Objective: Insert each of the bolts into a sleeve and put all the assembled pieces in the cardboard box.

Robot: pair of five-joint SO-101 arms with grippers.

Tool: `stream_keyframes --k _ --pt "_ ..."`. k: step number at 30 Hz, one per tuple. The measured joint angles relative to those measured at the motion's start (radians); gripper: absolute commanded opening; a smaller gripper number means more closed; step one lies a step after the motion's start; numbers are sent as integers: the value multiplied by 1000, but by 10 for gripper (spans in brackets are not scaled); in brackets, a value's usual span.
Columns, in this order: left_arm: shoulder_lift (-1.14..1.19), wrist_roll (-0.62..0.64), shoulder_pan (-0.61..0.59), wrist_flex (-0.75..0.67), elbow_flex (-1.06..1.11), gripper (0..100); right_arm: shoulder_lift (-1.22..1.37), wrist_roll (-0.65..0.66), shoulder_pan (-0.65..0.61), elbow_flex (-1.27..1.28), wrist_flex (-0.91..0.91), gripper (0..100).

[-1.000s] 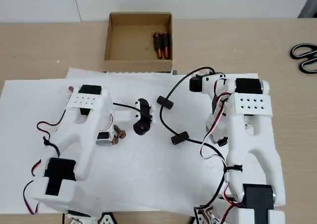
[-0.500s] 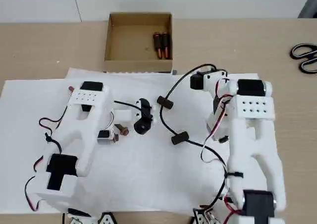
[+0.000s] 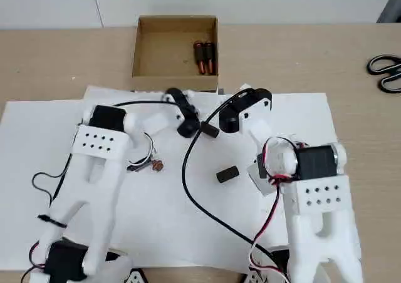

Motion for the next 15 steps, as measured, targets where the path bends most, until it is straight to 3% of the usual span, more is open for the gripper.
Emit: stream_keyframes --k 7,15 --pt "-107 149 2 -49 0 5 -15 -41 -11 2 -8 4" --pt "-338 598 18 -235 138 5 -18 -336 -12 3 -144 4"
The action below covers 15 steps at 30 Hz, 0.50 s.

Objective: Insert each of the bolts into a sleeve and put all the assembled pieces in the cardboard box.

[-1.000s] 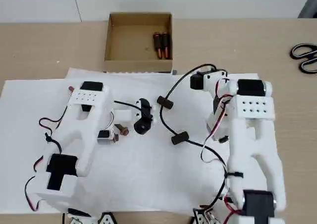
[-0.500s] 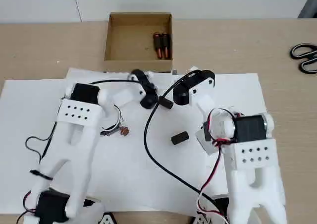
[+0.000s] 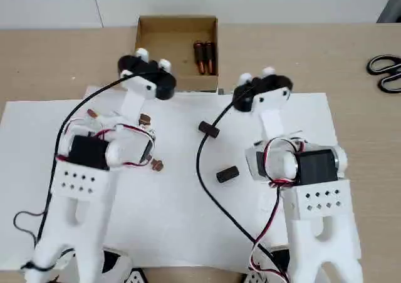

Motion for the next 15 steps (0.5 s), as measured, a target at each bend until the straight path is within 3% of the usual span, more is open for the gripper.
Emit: stream_keyframes --k 5,9,15 --pt "-161 279 2 -91 175 5 0 -104 -115 0 -69 4" --pt "-305 413 2 -176 304 5 0 -164 -219 5 -110 5" --pt "-525 578 2 -244 479 5 -23 -181 -270 104 -201 4"
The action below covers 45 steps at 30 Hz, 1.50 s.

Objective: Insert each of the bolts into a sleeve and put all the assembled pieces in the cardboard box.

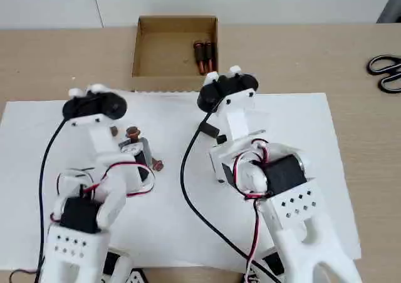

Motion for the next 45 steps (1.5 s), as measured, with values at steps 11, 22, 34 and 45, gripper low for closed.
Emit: stream_keyframes --k 11,22,34,45 --pt "-368 181 3 -17 218 7 -339 0 -152 361 -241 4" --pt "-621 255 5 -126 333 7 -508 0 -264 684 -463 4" --pt "-628 261 130 -126 333 7 -694 195 -328 884 -614 4" --pt "-628 256 146 -126 333 7 -853 267 -362 931 -605 4"
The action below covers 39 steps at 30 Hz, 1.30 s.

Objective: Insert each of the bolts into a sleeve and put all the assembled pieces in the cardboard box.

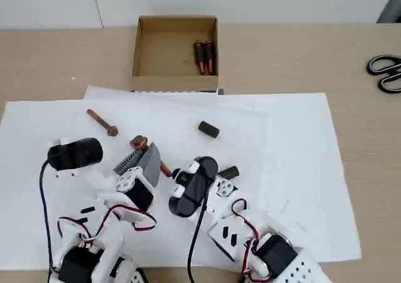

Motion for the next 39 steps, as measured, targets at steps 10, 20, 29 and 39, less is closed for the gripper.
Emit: stream_keyframes --k 10,20,29,39 --pt "-2 32 2 -15 2 7 -8 3 -17 32 11 4" --pt "-3 32 2 -18 2 7 -9 3 -17 32 11 4" --pt "-3 32 54 -18 2 7 -9 3 -17 32 11 4" --pt "-3 32 58 -18 2 7 -9 3 -6 31 11 4"
